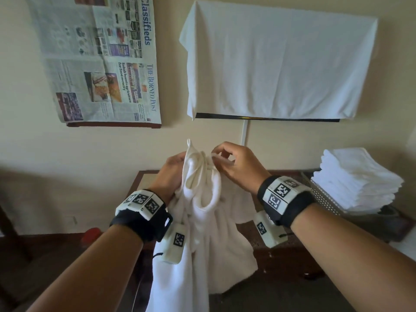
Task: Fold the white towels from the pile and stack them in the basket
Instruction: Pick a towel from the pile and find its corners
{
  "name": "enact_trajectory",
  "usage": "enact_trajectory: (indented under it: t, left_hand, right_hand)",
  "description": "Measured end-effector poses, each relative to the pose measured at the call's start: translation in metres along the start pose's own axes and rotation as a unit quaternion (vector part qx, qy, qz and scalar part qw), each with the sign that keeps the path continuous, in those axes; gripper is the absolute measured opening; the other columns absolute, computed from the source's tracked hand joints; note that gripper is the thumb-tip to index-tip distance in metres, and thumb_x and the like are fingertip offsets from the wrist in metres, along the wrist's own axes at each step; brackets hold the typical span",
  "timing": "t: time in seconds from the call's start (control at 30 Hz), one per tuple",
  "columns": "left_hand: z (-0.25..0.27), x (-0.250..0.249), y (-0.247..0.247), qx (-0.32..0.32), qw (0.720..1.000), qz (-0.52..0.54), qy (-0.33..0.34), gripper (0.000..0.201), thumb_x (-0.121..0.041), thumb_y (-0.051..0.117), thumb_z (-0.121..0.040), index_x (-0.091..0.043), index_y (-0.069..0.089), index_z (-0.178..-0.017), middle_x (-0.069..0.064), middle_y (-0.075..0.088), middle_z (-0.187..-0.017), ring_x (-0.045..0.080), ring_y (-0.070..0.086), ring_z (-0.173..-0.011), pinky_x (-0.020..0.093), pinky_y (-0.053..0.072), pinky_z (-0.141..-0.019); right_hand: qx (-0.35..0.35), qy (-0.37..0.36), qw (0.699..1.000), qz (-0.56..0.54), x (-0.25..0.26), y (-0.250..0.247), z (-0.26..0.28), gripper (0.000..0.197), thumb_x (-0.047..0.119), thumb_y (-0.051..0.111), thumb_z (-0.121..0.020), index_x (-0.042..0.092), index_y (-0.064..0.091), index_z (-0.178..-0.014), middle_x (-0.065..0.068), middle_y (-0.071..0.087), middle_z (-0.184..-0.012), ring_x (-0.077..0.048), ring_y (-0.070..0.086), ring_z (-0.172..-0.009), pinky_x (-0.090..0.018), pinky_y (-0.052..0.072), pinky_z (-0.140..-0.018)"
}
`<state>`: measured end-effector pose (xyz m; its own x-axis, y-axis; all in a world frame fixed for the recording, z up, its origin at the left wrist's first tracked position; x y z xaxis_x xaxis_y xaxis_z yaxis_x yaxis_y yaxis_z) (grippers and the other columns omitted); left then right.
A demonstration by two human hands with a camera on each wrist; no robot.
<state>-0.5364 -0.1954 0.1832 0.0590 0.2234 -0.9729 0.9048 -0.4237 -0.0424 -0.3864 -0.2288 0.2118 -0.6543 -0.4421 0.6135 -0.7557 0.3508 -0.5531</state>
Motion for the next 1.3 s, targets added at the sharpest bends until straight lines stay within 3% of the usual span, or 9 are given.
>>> enact_trajectory:
  t: [0.17, 0.27, 0.37, 0.53, 0.6, 0.73, 0.87, 1.1, 1.3]
  left_hand:
    - [-0.006, -0.005, -0.017, -0.051, 0.997, 0.065, 0.009, 0.026, -0.017, 0.065, -0.084, -0.020, 0.061, -0.058, 0.001, 0.055, -0.061, 0.017, 0.052, -0.059, 0.031, 0.044, -0.065]
    - [-0.007, -0.012, -0.008, -0.031, 0.997, 0.068, 0.021, 0.017, -0.024, 0.067, -0.068, -0.024, 0.062, -0.052, 0.003, 0.053, -0.063, 0.021, 0.048, -0.064, 0.034, 0.041, -0.069]
    - [-0.011, -0.015, -0.006, -0.023, 0.998, 0.056, 0.027, 0.033, -0.019, 0.064, -0.083, -0.026, 0.063, -0.051, -0.003, 0.053, -0.057, 0.019, 0.047, -0.060, 0.031, 0.041, -0.063]
    - [-0.017, -0.032, 0.007, 0.056, 0.997, 0.017, 0.055, 0.017, -0.019, 0.060, -0.086, -0.016, 0.070, -0.072, 0.015, 0.065, -0.077, 0.025, 0.056, -0.068, 0.036, 0.048, -0.067]
    - [-0.019, -0.044, 0.005, 0.050, 0.996, 0.026, 0.072, 0.022, -0.016, 0.054, -0.089, -0.012, 0.074, -0.081, 0.022, 0.069, -0.094, 0.031, 0.061, -0.081, 0.043, 0.052, -0.079]
    - [-0.022, -0.076, -0.002, 0.040, 0.988, 0.093, 0.114, 0.047, -0.020, 0.046, -0.104, -0.019, 0.070, -0.064, 0.006, 0.064, -0.069, 0.020, 0.063, -0.066, 0.032, 0.055, -0.065]
    - [-0.022, -0.103, -0.003, 0.025, 0.983, 0.091, 0.156, 0.025, -0.024, 0.060, -0.095, -0.018, 0.071, -0.074, 0.011, 0.063, -0.072, 0.025, 0.060, -0.064, 0.037, 0.053, -0.066]
    - [-0.022, -0.136, 0.004, 0.044, 0.971, 0.119, 0.201, 0.028, -0.006, 0.045, -0.104, -0.010, 0.071, -0.094, 0.014, 0.068, -0.081, 0.024, 0.063, -0.069, 0.035, 0.054, -0.066]
    - [-0.024, -0.145, 0.016, 0.106, 0.960, 0.159, 0.206, 0.029, -0.012, 0.056, -0.091, 0.004, 0.066, -0.113, 0.018, 0.071, -0.095, 0.026, 0.069, -0.080, 0.035, 0.059, -0.074]
  right_hand:
    - [0.144, 0.143, 0.966, 0.158, -0.062, -0.005, 0.041, 0.015, 0.035, 0.067, -0.089, 0.021, 0.071, -0.085, 0.008, 0.070, -0.079, -0.004, 0.064, -0.073, -0.025, 0.051, -0.066]
    - [0.102, 0.216, 0.962, 0.135, -0.102, -0.029, 0.060, 0.022, 0.034, 0.064, -0.092, 0.014, 0.073, -0.087, -0.006, 0.072, -0.080, -0.015, 0.064, -0.068, -0.026, 0.047, -0.064]
    - [0.013, 0.237, 0.968, 0.076, -0.118, -0.063, 0.063, 0.022, 0.028, 0.060, -0.096, 0.013, 0.071, -0.085, -0.014, 0.071, -0.086, -0.025, 0.062, -0.070, -0.029, 0.047, -0.065]
    - [-0.072, 0.132, 0.988, -0.032, -0.062, -0.094, 0.018, 0.025, 0.006, 0.055, -0.097, 0.019, 0.075, -0.097, -0.004, 0.074, -0.099, -0.030, 0.068, -0.096, -0.048, 0.056, -0.089]
    - [-0.078, 0.085, 0.990, -0.084, -0.024, -0.099, 0.002, 0.032, -0.007, 0.049, -0.095, 0.013, 0.074, -0.096, -0.005, 0.074, -0.096, -0.024, 0.070, -0.093, -0.039, 0.059, -0.085]
    - [-0.096, -0.026, 0.990, -0.096, 0.045, -0.110, -0.017, 0.024, -0.005, 0.050, -0.095, 0.004, 0.073, -0.097, 0.002, 0.071, -0.085, 0.000, 0.063, -0.072, -0.016, 0.051, -0.066]
    - [-0.077, -0.089, 0.990, -0.079, 0.090, -0.109, -0.030, 0.014, 0.007, 0.061, -0.095, 0.007, 0.074, -0.096, 0.003, 0.074, -0.093, 0.000, 0.066, -0.086, -0.013, 0.049, -0.081]
    - [-0.051, -0.131, 0.987, -0.084, 0.141, -0.109, -0.045, 0.007, 0.018, 0.071, -0.089, 0.013, 0.076, -0.091, -0.001, 0.075, -0.087, -0.011, 0.069, -0.081, -0.021, 0.055, -0.076]
    - [-0.043, -0.174, 0.982, -0.067, 0.160, -0.101, -0.054, 0.013, 0.018, 0.075, -0.086, 0.007, 0.073, -0.092, -0.010, 0.073, -0.084, -0.031, 0.068, -0.083, -0.047, 0.055, -0.082]
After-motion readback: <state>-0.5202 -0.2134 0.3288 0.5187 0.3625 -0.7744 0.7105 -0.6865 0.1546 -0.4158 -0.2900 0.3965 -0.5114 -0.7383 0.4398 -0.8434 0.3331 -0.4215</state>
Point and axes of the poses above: each hand's wrist, its own z-axis away from the middle knuckle, its own y-axis out of the palm, x = y × z, the point moved 7 cm from there along -z, towards the middle knuckle
